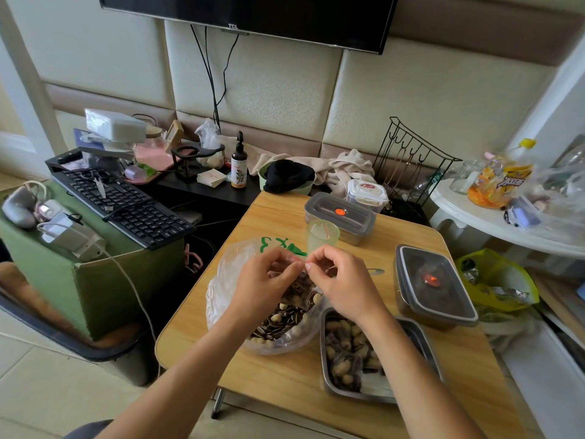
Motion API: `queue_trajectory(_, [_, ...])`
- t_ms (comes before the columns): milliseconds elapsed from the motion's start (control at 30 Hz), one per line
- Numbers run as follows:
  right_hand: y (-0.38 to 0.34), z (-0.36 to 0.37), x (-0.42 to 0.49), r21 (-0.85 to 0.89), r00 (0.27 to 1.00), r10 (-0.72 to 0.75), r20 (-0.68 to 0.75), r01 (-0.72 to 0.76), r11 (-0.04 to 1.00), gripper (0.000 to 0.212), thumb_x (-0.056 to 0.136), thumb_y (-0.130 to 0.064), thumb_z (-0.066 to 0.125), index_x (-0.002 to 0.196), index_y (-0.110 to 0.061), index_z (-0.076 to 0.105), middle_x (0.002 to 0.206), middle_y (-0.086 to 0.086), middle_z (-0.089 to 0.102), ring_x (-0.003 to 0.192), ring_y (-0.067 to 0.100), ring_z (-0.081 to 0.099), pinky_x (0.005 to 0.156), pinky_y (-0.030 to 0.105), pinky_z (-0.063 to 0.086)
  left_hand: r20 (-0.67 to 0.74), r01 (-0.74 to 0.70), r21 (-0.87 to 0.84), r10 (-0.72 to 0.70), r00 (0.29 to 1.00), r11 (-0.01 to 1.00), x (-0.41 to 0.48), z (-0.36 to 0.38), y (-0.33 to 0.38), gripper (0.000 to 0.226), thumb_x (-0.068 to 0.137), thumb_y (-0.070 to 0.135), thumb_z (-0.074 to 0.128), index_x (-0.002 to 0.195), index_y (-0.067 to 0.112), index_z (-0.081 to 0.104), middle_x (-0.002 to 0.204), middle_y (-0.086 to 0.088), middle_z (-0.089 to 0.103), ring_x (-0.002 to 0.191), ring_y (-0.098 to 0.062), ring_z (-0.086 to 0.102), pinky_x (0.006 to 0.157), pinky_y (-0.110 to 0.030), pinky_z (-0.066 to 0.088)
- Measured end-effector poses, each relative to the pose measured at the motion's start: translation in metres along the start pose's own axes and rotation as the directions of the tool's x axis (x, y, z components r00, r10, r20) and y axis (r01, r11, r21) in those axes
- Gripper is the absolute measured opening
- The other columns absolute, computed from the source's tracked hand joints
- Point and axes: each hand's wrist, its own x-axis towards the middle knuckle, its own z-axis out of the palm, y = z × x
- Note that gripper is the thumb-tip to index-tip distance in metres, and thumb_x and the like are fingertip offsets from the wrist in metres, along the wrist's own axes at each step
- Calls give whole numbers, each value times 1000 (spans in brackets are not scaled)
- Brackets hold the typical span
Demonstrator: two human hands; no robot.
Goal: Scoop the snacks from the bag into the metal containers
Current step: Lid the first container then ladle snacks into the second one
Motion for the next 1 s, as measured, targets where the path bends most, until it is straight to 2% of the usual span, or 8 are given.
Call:
queue_trajectory(233, [0, 4, 0, -44, 1000, -8, -6, 8, 999, 9, 98, -18, 69, 89, -21, 69, 80, -10, 68, 74, 2, 61, 62, 11, 43, -18, 14, 14, -13, 1000, 1000, 0, 1, -2, 10, 95, 24, 71, 85, 25, 71, 79, -1, 72, 79, -24, 70, 77, -55, 60])
queue_trajectory(367, [-1, 3, 2, 41, 999, 35, -34, -34, 999, 7, 96, -22, 71, 89, -22, 72, 81, -10, 70, 78, 5, 64, 67, 13, 47, -30, 29, -65, -31, 999, 997, -2, 2, 2, 10, 99, 26, 66, 93, 21, 71, 86, 0, 75, 84, -15, 74, 76, -43, 64])
queue_trajectory(433, [1, 2, 2, 59, 998, 63, -28, -61, 996, 9, 96, -25, 71, 87, -25, 70, 80, -11, 69, 77, 4, 63, 66, 13, 47, -47, 61, -114, -67, 997, 992, -3, 2, 3, 11, 101, 25, 64, 96, 18, 71, 88, -1, 76, 86, -16, 74, 73, -38, 65])
queue_trajectory(600, [4, 0, 4, 87, 997, 70, -22, -68, 994, 12, 96, -24, 70, 84, -25, 69, 79, -14, 68, 77, 4, 63, 68, 16, 47, 29, 89, -180, -85, 996, 980, -2, 0, 2, 13, 101, 25, 64, 102, 13, 70, 93, -6, 76, 88, -20, 75, 77, -37, 63])
queue_trajectory(800, [5, 0, 3, 98, 999, 34, -7, -33, 995, 13, 96, -20, 70, 83, -22, 68, 78, -15, 66, 76, 4, 62, 70, 17, 47, 24, 51, -116, -48, 999, 992, 0, -1, 2, 13, 98, 26, 69, 100, 15, 74, 90, -3, 78, 88, -18, 75, 82, -48, 63])
queue_trajectory(1000, [2, 1, 2, 36, 1000, -20, -4, 20, 999, 15, 96, -16, 69, 82, -21, 66, 75, -13, 65, 74, 3, 60, 66, 13, 44, -4, 16, -19, -16, 1000, 1000, 0, 0, 1, 9, 98, 24, 68, 94, 20, 75, 87, 4, 76, 85, -9, 72, 82, -47, 62])
